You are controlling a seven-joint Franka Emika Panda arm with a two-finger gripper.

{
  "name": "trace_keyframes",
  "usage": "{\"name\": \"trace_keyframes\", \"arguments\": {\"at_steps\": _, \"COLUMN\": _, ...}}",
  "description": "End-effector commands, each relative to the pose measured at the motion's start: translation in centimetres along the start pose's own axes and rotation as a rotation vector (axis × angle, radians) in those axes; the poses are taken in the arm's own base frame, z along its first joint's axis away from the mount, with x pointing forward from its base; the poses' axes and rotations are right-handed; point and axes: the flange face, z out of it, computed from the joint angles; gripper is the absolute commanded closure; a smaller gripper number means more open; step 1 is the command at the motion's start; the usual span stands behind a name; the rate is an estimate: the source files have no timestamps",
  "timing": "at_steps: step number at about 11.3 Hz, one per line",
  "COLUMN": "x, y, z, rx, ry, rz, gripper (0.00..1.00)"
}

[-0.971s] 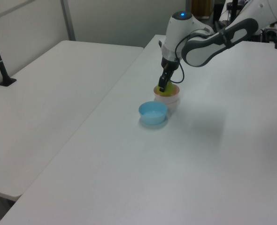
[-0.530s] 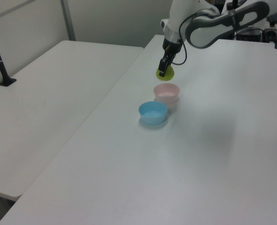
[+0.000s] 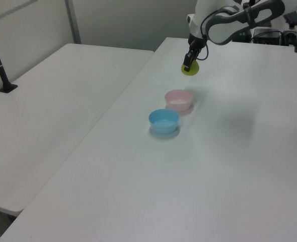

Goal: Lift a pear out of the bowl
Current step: 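Carry the pear away from the bowls and lower it to the table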

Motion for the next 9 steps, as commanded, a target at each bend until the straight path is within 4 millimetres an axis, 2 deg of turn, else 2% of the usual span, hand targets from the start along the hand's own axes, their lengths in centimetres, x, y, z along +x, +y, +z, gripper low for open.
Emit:
{"name": "trace_keyframes", "arguments": {"at_steps": 1, "x": -0.4, "y": 1.5, "z": 3.8, "rx": 0.002, "ry": 0.049, "rz": -0.017, "gripper": 0.57}}
{"name": "trace_keyframes", "arguments": {"at_steps": 2, "x": -0.6, "y": 2.0, "z": 5.2, "rx": -0.001, "ry": 0.072, "rz": -0.02, "gripper": 0.57}}
{"name": "trace_keyframes", "arguments": {"at_steps": 4, "x": -0.8, "y": 2.9, "z": 6.6, "rx": -0.007, "ry": 0.095, "rz": -0.01, "gripper": 0.56}}
{"name": "trace_keyframes", "arguments": {"at_steps": 6, "x": -1.3, "y": 3.0, "z": 7.9, "rx": -0.007, "ry": 0.079, "rz": -0.01, "gripper": 0.49}}
{"name": "trace_keyframes", "arguments": {"at_steps": 8, "x": -1.3, "y": 3.3, "z": 7.8, "rx": -0.007, "ry": 0.08, "rz": -0.003, "gripper": 0.23}}
{"name": "trace_keyframes", "arguments": {"at_steps": 9, "x": -1.3, "y": 3.4, "z": 7.7, "rx": -0.007, "ry": 0.081, "rz": 0.004, "gripper": 0.0}}
